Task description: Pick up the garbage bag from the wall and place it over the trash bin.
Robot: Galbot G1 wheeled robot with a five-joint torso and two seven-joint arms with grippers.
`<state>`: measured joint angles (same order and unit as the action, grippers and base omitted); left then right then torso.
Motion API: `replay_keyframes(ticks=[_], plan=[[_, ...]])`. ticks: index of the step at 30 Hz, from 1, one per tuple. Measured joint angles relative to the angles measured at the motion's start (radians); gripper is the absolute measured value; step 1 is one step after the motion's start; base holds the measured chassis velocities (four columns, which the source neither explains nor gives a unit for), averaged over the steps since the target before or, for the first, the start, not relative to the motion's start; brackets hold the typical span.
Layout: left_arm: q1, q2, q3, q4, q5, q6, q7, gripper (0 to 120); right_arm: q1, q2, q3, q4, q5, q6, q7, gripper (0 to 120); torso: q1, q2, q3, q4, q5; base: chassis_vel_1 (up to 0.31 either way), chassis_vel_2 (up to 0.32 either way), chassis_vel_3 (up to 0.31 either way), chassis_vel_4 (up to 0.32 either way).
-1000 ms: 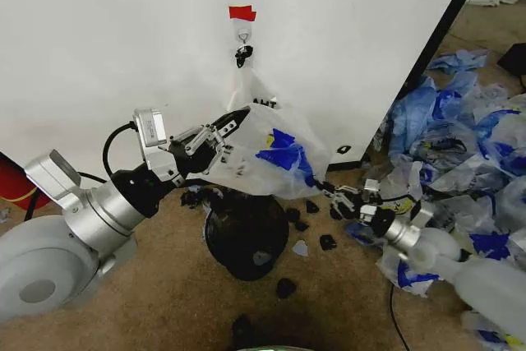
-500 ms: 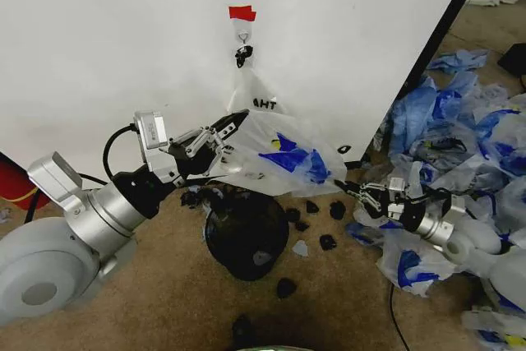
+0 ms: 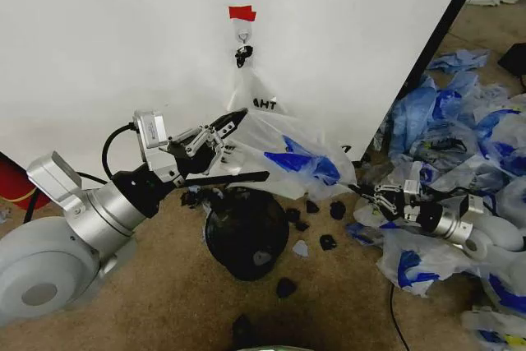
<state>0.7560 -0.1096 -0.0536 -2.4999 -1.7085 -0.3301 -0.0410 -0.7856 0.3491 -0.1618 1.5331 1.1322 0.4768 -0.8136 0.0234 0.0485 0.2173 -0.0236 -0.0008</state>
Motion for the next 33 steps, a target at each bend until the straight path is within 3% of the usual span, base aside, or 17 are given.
replay_keyframes(ticks=[22,33], plan=[[0.002,0.001,0.002,0.042,0.028,-0.001,-0.003,0,0.009,-0.006,0.007,-0.043,0.029,0.02,-0.031,0,0.0,0.0,0.0,-0.0001,-0.0002,0.0,0.0,0.0,0.0],[0.017,-0.058,0.028,0.042,0.068,0.002,-0.04,0,0.016,0.069,0.013,0.032,0.098,0.028,-0.004,0,0.0,0.0,0.0,0.0001,-0.0004,0.0,0.0,0.0,0.0]])
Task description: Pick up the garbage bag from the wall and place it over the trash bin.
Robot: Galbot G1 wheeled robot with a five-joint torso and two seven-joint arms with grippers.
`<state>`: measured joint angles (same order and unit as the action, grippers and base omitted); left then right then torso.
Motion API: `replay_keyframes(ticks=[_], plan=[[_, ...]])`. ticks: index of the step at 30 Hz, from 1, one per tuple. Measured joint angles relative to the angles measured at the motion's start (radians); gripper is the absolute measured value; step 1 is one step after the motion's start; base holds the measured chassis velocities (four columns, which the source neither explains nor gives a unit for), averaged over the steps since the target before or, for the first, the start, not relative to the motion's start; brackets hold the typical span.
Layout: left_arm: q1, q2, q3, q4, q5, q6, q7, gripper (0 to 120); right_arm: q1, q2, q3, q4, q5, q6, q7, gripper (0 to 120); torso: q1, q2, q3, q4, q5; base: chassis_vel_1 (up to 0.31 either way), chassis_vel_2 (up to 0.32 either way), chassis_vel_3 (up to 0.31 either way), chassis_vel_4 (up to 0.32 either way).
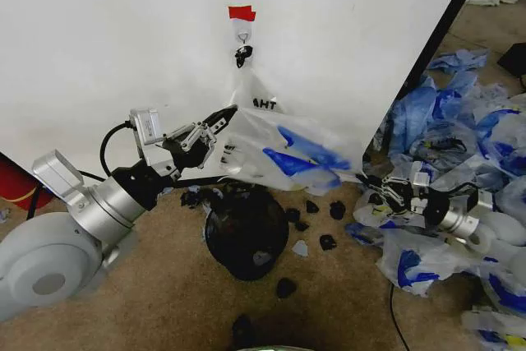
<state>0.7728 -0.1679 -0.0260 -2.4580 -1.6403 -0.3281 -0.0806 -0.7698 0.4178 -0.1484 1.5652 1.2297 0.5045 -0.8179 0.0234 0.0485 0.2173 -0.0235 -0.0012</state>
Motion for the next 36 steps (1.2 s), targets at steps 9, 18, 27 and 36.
replay_keyframes(ticks=[9,18,27,36], plan=[[0.001,-0.003,0.0,-0.002,0.005,0.001,-0.007,0,-0.002,0.046,-0.013,0.043,-0.017,0.001,0.023,0,0.0,0.0,0.0,-0.0001,0.0002,0.0,0.0,0.0,0.0],[0.001,-0.023,0.006,0.005,0.008,0.004,-0.009,0,0.0,0.078,-0.009,0.109,-0.016,0.006,0.067,0,0.0,0.0,0.0,-0.0001,0.0,0.0,0.0,0.0,0.0],[-0.003,-0.027,0.014,0.014,0.011,0.004,-0.009,0,0.0,0.089,-0.005,0.142,-0.032,0.024,0.093,0,0.0,0.0,0.0,-0.0002,0.0001,0.0,0.0,0.0,0.0],[-0.013,-0.038,0.012,0.034,0.016,0.004,-0.014,0,0.003,0.083,0.002,0.155,-0.046,0.032,0.105,0,0.0,0.0,0.0,-0.0002,0.0,0.0,0.0,0.0,0.0]])
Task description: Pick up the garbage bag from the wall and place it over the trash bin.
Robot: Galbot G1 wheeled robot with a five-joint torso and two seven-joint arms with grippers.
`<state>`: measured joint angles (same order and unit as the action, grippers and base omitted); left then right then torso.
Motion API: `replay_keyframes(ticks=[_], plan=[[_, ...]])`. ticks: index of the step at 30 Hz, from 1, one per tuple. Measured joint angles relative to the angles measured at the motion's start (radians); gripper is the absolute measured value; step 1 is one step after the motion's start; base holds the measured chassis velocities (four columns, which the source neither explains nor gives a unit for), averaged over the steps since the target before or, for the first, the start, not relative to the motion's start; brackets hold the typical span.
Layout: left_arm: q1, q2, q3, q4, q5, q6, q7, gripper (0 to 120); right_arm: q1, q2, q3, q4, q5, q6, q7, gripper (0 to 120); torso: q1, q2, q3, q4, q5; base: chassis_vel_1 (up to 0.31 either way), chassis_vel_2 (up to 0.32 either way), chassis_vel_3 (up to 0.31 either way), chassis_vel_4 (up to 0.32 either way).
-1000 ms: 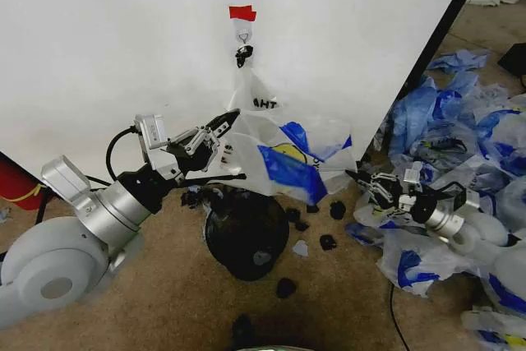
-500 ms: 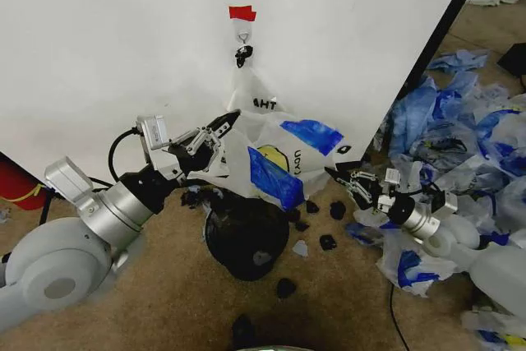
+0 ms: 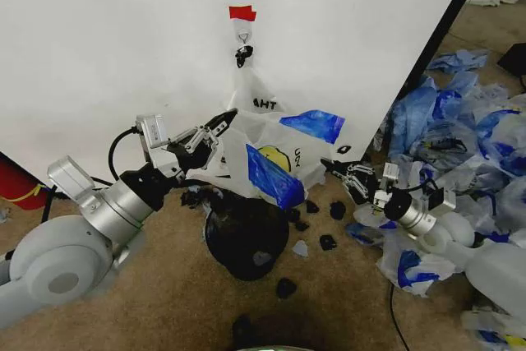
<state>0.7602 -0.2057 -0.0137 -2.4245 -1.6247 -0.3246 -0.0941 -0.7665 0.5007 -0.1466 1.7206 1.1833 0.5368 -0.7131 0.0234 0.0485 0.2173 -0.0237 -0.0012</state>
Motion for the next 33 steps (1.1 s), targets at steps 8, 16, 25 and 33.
replay_keyframes(ticks=[8,16,25,33], plan=[[-0.007,0.01,-0.027,0.012,-0.015,-0.001,-0.01,0,-0.013,0.01,-0.006,-0.006,-0.016,0.0,-0.013,0,0.0,0.0,0.0,0.0,0.0003,0.0,0.0,0.0,0.0],[-0.026,0.041,-0.053,0.027,-0.025,-0.015,-0.02,0,-0.023,0.01,-0.006,-0.056,-0.033,0.002,-0.037,0,0.0,0.0,0.0,0.0001,0.0002,0.0,0.0,0.0,0.0],[-0.034,0.062,-0.065,0.027,-0.03,-0.02,-0.027,0,-0.045,0.0,0.001,-0.107,-0.053,0.016,-0.081,0,0.0,0.0,0.0,0.0001,0.0002,0.0,0.0,0.0,0.0],[-0.039,0.07,-0.07,0.028,-0.03,-0.024,-0.032,0,-0.065,-0.012,0.016,-0.127,-0.067,0.027,-0.104,0,0.0,0.0,0.0,0.0001,0.0001,0.0,0.0,0.0,0.0]])
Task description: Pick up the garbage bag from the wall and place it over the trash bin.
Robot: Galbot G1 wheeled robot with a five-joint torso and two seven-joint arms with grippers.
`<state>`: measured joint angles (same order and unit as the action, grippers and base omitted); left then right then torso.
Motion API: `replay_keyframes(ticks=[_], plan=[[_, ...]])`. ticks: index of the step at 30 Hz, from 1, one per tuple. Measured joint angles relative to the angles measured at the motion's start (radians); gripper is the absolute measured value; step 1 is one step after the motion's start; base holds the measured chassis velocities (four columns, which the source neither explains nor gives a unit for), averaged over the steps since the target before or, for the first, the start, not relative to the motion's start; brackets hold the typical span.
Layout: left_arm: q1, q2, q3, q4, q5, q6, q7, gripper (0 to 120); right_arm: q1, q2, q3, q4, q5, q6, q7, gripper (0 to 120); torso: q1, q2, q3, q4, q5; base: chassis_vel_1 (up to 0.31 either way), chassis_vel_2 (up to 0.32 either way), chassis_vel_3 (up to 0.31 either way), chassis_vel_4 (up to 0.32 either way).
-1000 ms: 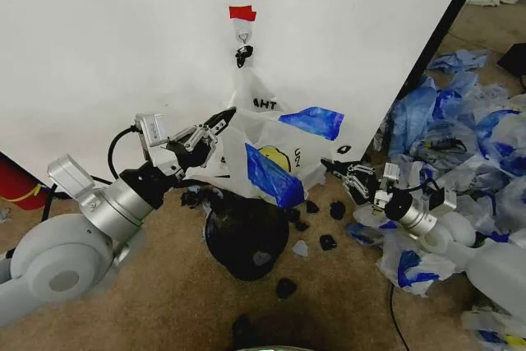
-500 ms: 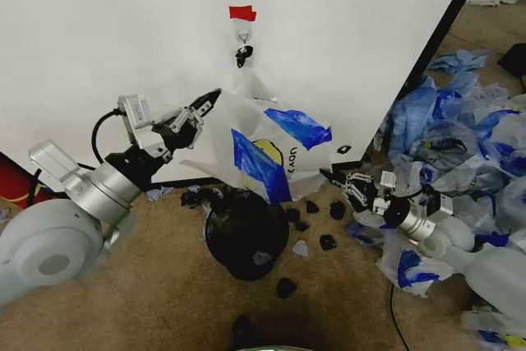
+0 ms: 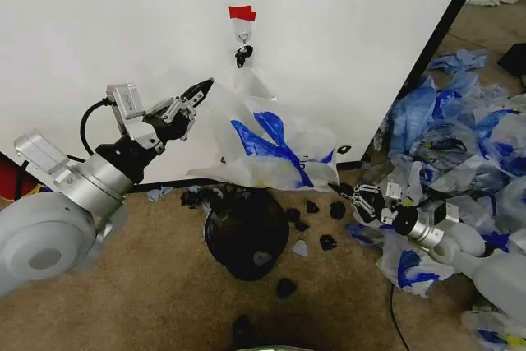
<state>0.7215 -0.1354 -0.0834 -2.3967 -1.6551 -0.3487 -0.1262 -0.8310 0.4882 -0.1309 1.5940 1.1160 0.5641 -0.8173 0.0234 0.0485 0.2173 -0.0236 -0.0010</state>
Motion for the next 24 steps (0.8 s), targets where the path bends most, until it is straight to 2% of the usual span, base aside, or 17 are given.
replay_keyframes(ticks=[13,24], plan=[[0.025,-0.022,0.016,-0.033,0.025,0.005,-0.006,0,0.006,0.007,-0.006,0.049,0.021,0.0,0.014,0,0.0,0.0,0.0,0.0,0.0,0.0,0.0,0.0,0.0],[0.023,-0.014,0.02,-0.032,0.028,0.006,-0.002,0,0.009,0.002,-0.016,0.097,0.011,-0.003,0.033,1,0.0,0.0,0.0,-0.0001,-0.0004,0.0,0.0,0.0,0.0]])
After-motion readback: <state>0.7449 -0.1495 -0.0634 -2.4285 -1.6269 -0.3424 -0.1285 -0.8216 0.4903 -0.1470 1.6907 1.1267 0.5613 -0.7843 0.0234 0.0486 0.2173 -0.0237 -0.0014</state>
